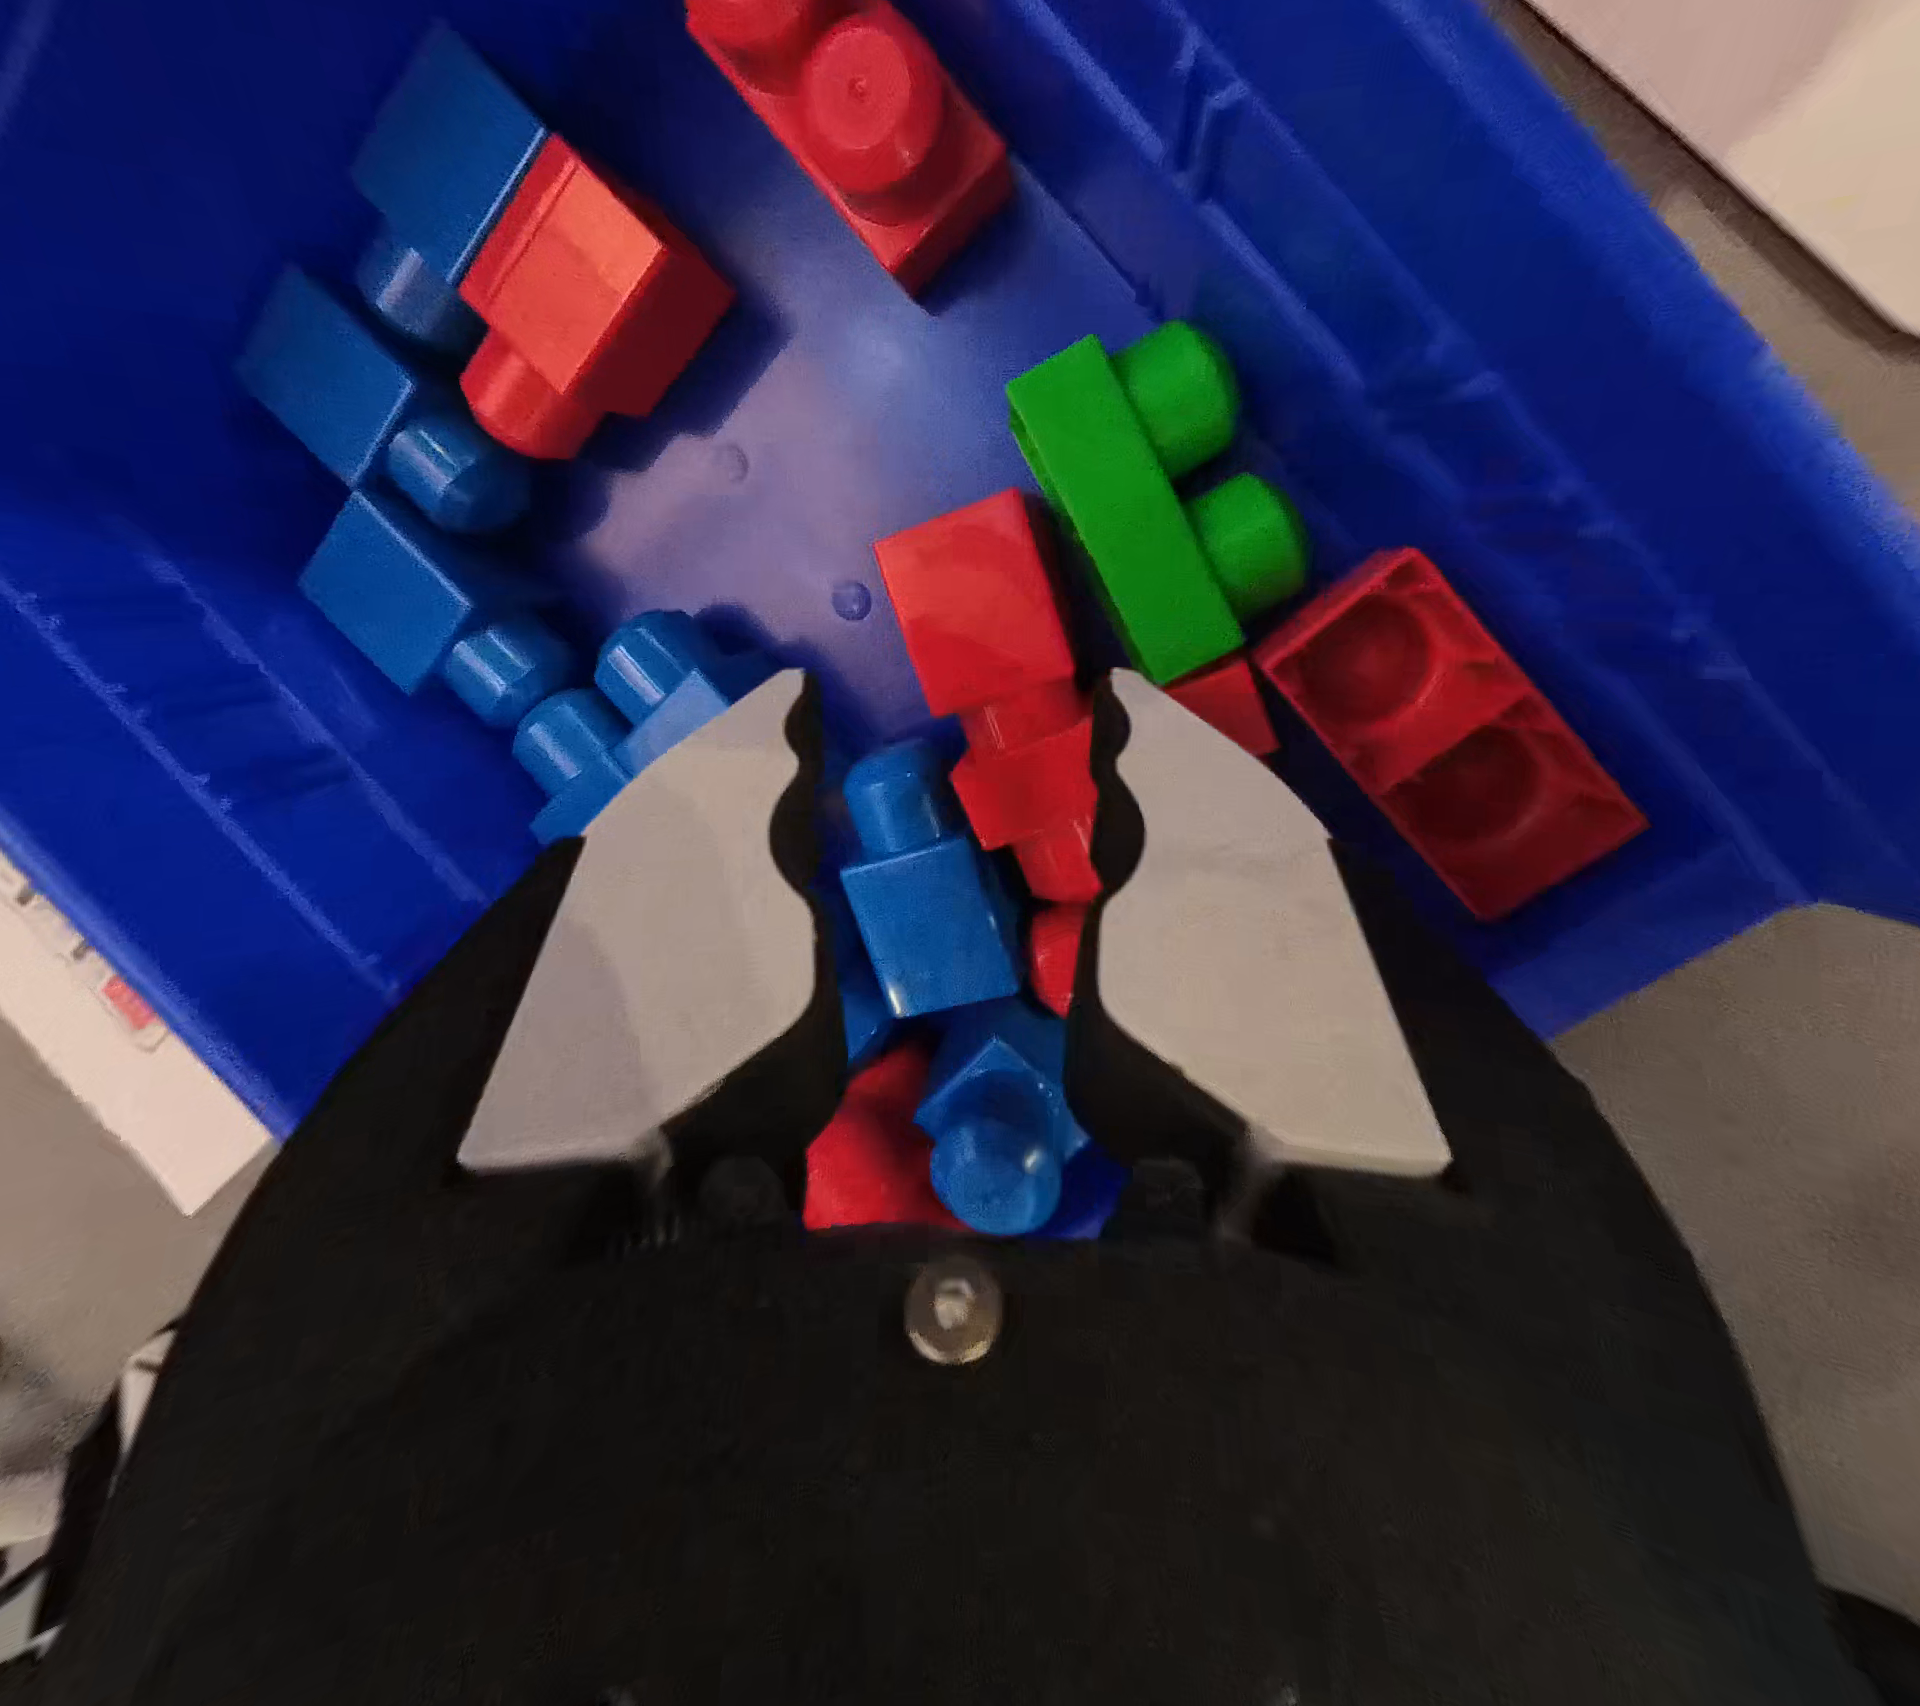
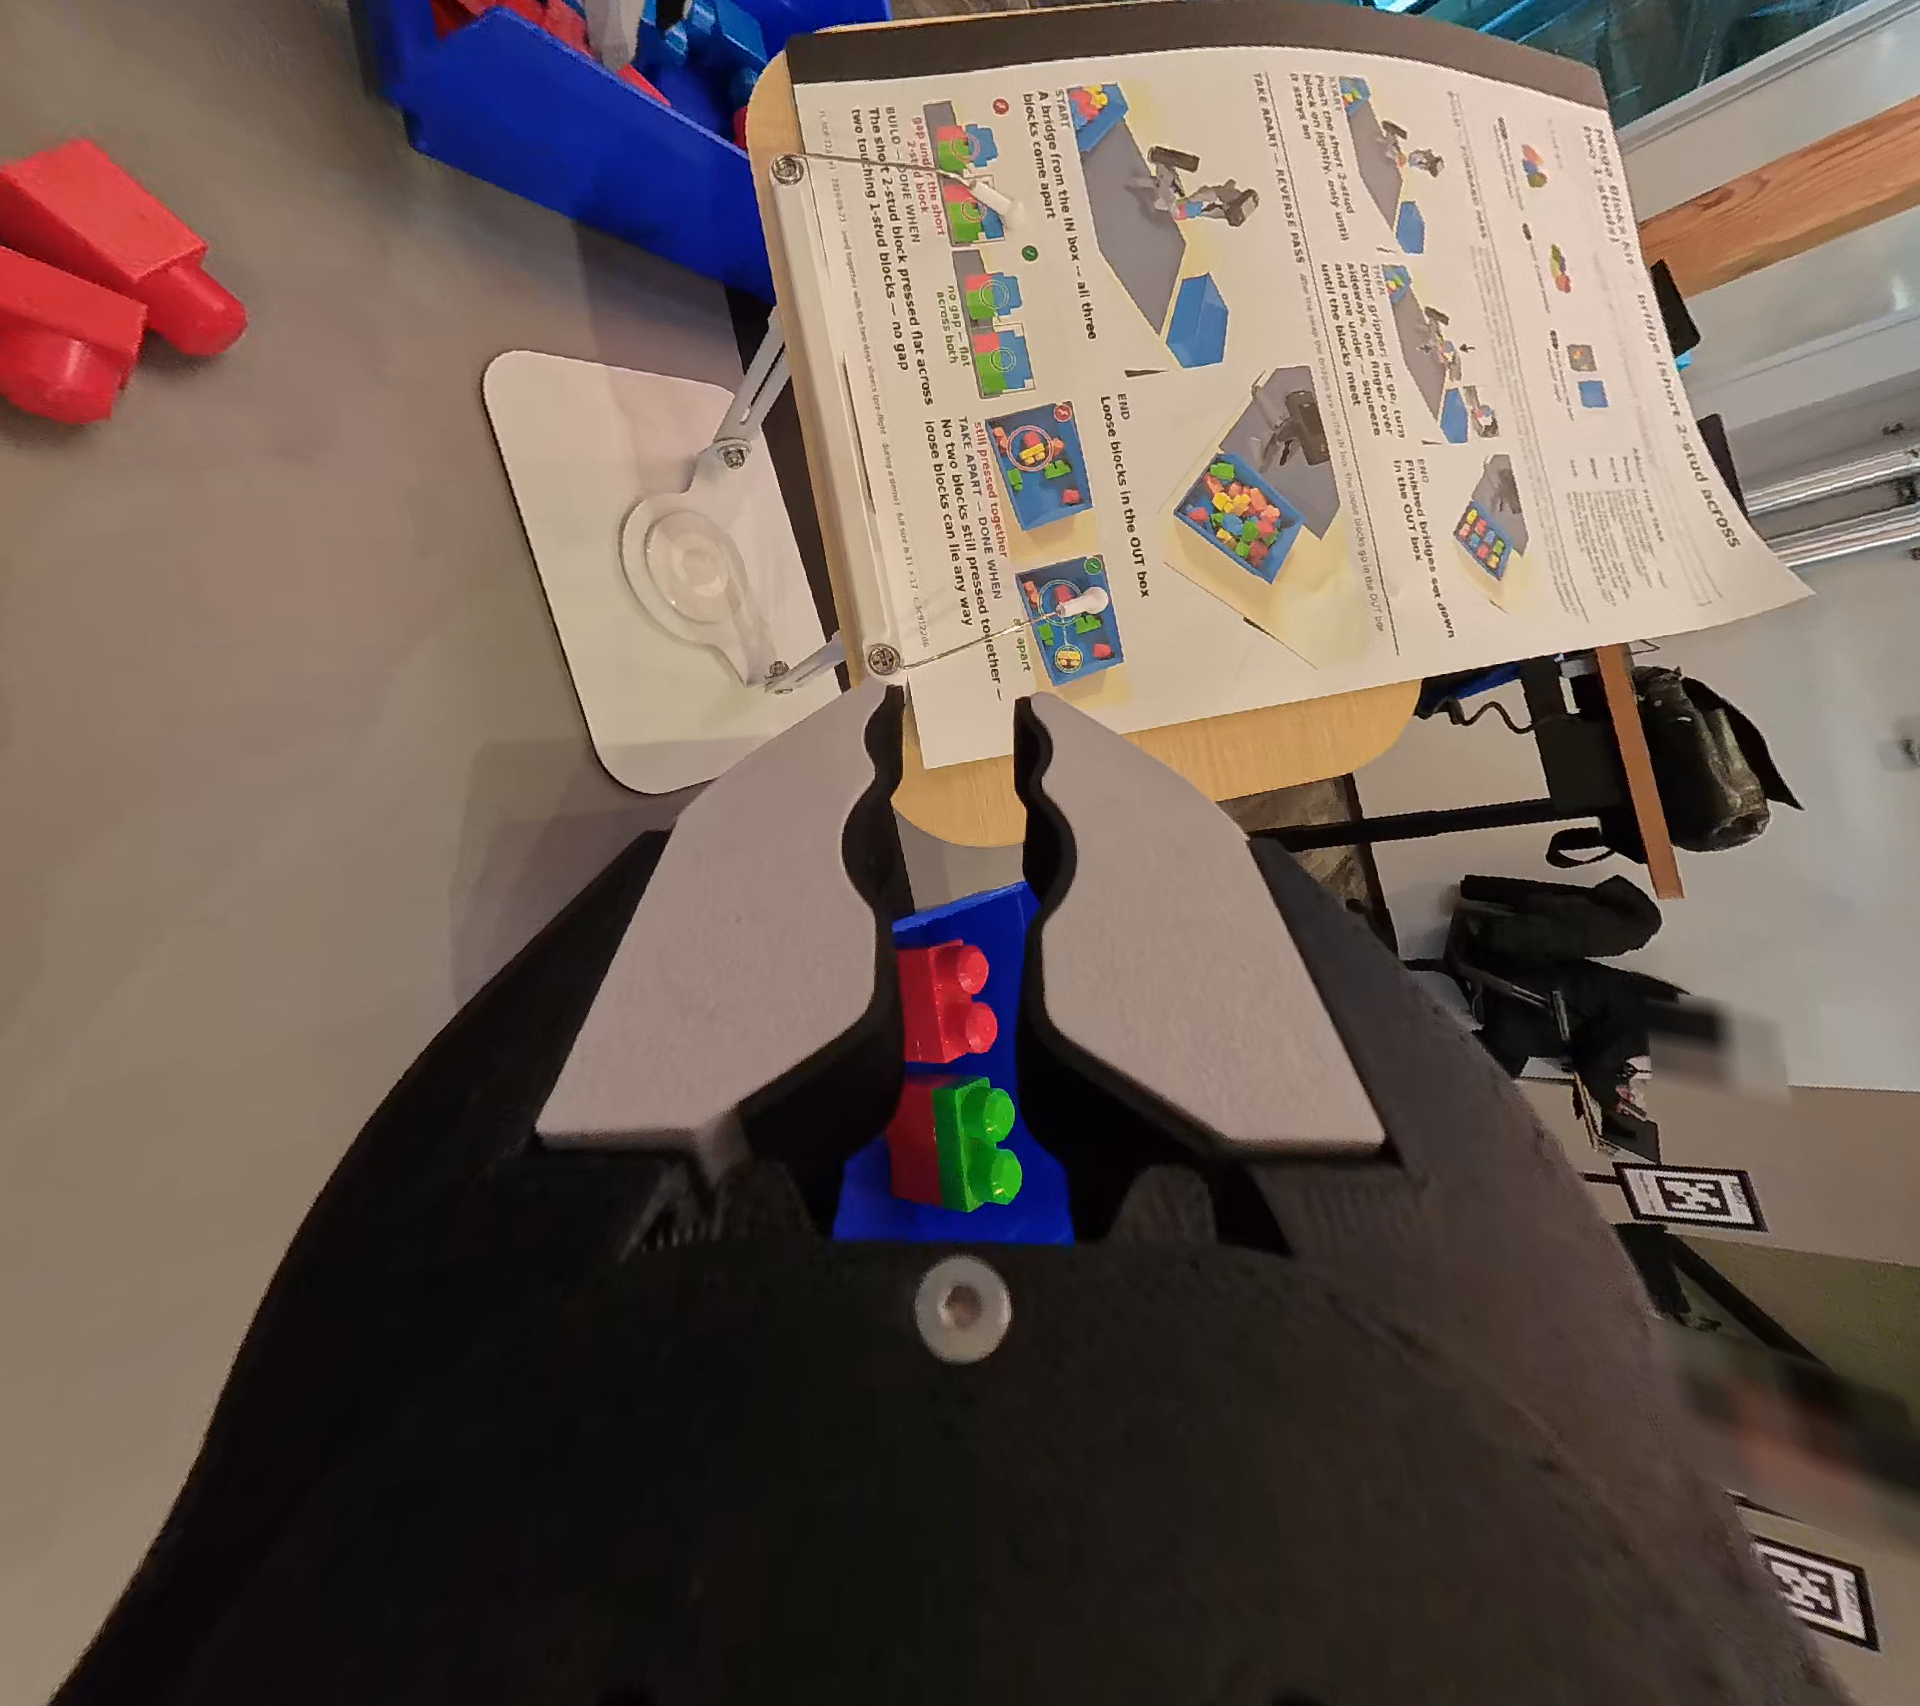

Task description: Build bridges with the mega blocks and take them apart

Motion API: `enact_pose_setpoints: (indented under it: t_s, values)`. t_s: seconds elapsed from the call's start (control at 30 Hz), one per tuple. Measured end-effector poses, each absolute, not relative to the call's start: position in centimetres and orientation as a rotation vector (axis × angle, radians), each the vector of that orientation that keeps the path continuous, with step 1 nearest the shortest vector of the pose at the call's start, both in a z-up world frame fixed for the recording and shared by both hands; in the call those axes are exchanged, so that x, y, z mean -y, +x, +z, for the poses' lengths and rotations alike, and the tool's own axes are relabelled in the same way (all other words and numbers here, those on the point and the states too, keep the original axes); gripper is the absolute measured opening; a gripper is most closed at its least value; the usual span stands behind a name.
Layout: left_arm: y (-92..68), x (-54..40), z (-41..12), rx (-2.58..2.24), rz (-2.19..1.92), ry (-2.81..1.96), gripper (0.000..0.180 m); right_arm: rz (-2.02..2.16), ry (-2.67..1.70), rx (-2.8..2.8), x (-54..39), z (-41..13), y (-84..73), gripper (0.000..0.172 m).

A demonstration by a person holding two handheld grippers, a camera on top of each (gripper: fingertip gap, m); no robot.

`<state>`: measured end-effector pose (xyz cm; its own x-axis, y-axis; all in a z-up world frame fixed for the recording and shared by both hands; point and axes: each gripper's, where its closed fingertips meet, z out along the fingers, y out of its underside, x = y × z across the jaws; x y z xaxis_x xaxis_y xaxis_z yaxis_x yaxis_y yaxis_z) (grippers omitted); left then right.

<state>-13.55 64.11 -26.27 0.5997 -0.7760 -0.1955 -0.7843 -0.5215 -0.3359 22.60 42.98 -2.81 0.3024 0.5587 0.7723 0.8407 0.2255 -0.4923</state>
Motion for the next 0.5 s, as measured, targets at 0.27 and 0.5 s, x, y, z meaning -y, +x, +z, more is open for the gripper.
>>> enact_pose_setpoints:
  t_s: [0.27, 0.5]
  values:
    - [-13.2, -64.9, -29.6, -1.210, -0.025, -2.527, 0.047, -0.320, -1.457, 1.363, -43.0, -2.7, 23.0, 0.021]
    - [-13.5, -65.5, -27.7, -1.244, 0.055, -2.423, 0.039, -0.321, -1.463, 1.368, -43.2, -2.9, 23.0, 0.021]
